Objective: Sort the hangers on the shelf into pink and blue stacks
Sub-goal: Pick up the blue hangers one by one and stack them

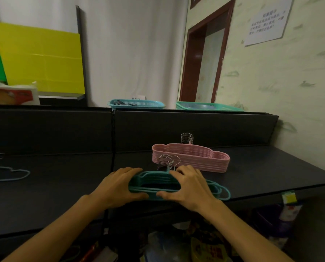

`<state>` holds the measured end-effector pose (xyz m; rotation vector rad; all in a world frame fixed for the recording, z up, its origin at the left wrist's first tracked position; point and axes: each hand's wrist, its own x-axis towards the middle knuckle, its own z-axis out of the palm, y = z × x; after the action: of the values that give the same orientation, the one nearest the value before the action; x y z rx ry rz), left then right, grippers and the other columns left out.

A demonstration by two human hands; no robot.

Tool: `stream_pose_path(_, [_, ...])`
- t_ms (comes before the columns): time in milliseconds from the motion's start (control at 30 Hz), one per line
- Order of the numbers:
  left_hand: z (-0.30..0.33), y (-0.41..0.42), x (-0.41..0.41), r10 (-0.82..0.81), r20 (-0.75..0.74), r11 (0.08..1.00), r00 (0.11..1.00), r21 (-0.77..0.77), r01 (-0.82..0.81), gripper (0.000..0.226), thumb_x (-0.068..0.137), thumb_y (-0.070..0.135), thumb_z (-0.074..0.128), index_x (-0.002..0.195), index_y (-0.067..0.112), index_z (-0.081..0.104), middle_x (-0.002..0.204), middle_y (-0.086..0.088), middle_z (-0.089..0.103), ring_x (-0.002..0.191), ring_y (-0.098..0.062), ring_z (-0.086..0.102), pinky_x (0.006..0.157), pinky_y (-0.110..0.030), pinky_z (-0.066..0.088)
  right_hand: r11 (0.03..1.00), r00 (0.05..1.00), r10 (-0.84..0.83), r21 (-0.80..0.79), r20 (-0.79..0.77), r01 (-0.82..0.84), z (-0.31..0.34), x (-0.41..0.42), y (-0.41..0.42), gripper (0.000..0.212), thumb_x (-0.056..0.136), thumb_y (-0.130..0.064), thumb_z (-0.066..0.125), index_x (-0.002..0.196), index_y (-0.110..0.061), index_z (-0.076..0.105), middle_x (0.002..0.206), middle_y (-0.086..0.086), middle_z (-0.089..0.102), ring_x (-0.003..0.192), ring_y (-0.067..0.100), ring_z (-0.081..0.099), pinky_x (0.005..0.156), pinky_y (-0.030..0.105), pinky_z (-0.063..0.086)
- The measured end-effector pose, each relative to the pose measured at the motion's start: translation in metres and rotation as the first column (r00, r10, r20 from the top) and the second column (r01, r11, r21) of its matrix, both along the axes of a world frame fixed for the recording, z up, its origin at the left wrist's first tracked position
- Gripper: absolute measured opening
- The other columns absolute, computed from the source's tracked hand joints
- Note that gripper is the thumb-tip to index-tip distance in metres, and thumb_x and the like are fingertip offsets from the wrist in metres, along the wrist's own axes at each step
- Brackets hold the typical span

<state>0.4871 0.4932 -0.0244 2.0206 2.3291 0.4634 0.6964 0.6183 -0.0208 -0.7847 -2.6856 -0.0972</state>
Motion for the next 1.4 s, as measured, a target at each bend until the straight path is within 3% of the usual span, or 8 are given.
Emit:
stream_pose_path(267, [0.008, 0.0, 0.005, 0.002, 0.041, 1.0, 0.999, -0.026, -0.001, 0.112, 0.047, 0.089, 0.029, 0.144, 0.034, 0.025, 0.14, 0.011, 0.041, 0.122, -0.005, 0.039, 0.097, -0.023, 0.037, 1.0, 1.0, -0.018, -0.014, 0.017, 0.018, -0.001, -0.008, 0.006, 0.104, 0.061, -0.093, 0.018, 0.133, -0.025, 0.049, 0.118, -0.003, 0.047, 0.107, 0.013, 0.04, 0.093, 0.032, 0.037])
stream_pose_path(367, [0.009, 0.003, 0.007, -0.019, 0.021, 0.999, 1.0, -0.031, 0.02, 0.097, 0.06, 0.083, 0.045, 0.143, 0.034, 0.029, 0.136, 0.011, 0.043, 0.12, -0.005, 0.04, 0.095, -0.022, 0.039, 0.999, 1.0, -0.002, -0.04, 0.017, 0.003, 0.0, -0.009, 0.006, 0.105, 0.061, -0.093, 0.017, 0.134, -0.026, 0.049, 0.12, -0.004, 0.044, 0.108, 0.012, 0.039, 0.095, 0.032, 0.038])
stream_pose_path(467, [0.008, 0.003, 0.004, -0.036, 0.024, 0.999, 0.999, -0.009, 0.036, 0.072, 0.079, 0.061, 0.06, 0.14, 0.033, 0.033, 0.133, 0.011, 0.046, 0.116, -0.004, 0.043, 0.094, -0.024, 0.042, 0.991, 0.999, 0.04, -0.132, 0.031, -0.035, 0.005, 0.001, 0.009, 0.096, 0.066, -0.088, 0.035, 0.142, -0.029, 0.04, 0.13, -0.004, 0.041, 0.118, 0.013, 0.037, 0.101, 0.032, 0.034])
stream_pose_path(567, [0.008, 0.004, -0.005, -0.062, 0.062, 0.998, 0.996, -0.004, 0.062, 0.066, 0.081, 0.055, 0.063, 0.137, 0.034, 0.037, 0.127, 0.013, 0.049, 0.109, 0.0, 0.047, 0.093, -0.024, 0.046, 0.977, 0.99, 0.071, -0.207, 0.12, -0.045, 0.016, 0.023, 0.021, 0.081, 0.075, -0.072, 0.058, 0.145, -0.037, 0.034, 0.137, -0.006, 0.038, 0.124, 0.013, 0.036, 0.106, 0.035, 0.033])
stream_pose_path(800, [0.015, 0.01, -0.006, -0.147, 0.089, 0.988, 0.985, -0.027, 0.15, 0.057, 0.082, 0.05, 0.065, 0.133, 0.037, 0.043, 0.128, 0.014, 0.049, 0.11, 0.0, 0.049, 0.094, -0.024, 0.048, 0.946, 0.97, 0.033, -0.32, 0.243, 0.048, 0.036, 0.064, 0.047, 0.07, 0.072, -0.054, 0.075, 0.134, -0.029, 0.052, 0.129, -0.009, 0.052, 0.112, 0.006, 0.048, 0.096, 0.03, 0.046])
stream_pose_path(1033, [0.02, 0.018, -0.009, -0.123, 0.015, 0.99, 0.992, -0.069, 0.123, 0.058, 0.079, 0.052, 0.067, 0.13, 0.028, 0.053, 0.126, 0.011, 0.054, 0.108, 0.0, 0.049, 0.094, -0.018, 0.044, 0.96, 0.985, 0.039, -0.281, 0.171, 0.011, 0.031, 0.065, 0.048, 0.056, 0.074, -0.054, 0.074, 0.122, -0.026, 0.062, 0.115, -0.012, 0.055, 0.103, 0.003, 0.05, 0.09, 0.027, 0.048])
stream_pose_path(1200, [0.02, 0.021, -0.011, -0.098, 0.018, 0.992, 0.995, -0.079, 0.099, 0.071, 0.067, 0.062, 0.07, 0.128, 0.029, 0.053, 0.109, 0.02, 0.046, 0.099, 0.003, 0.046, 0.079, -0.01, 0.039, 0.949, 0.984, 0.066, -0.314, 0.165, -0.011, 0.033, 0.066, 0.047, 0.059, 0.074, -0.054, 0.074, 0.125, -0.026, 0.06, 0.118, -0.011, 0.054, 0.106, 0.003, 0.049, 0.093, 0.027, 0.046])
stream_pose_path(1400, [0.02, 0.023, -0.016, -0.086, -0.001, 0.989, 0.996, -0.121, 0.085, 0.061, 0.071, 0.059, 0.07, 0.123, 0.033, 0.053, 0.112, 0.018, 0.047, 0.104, 0.0, 0.045, 0.09, -0.02, 0.044, 0.944, 0.978, 0.068, -0.329, 0.2, 0.001, 0.038, 0.056, 0.045, 0.07, 0.075, -0.046, 0.077, 0.135, -0.022, 0.052, 0.13, -0.006, 0.051, 0.116, 0.008, 0.047, 0.097, 0.028, 0.045])
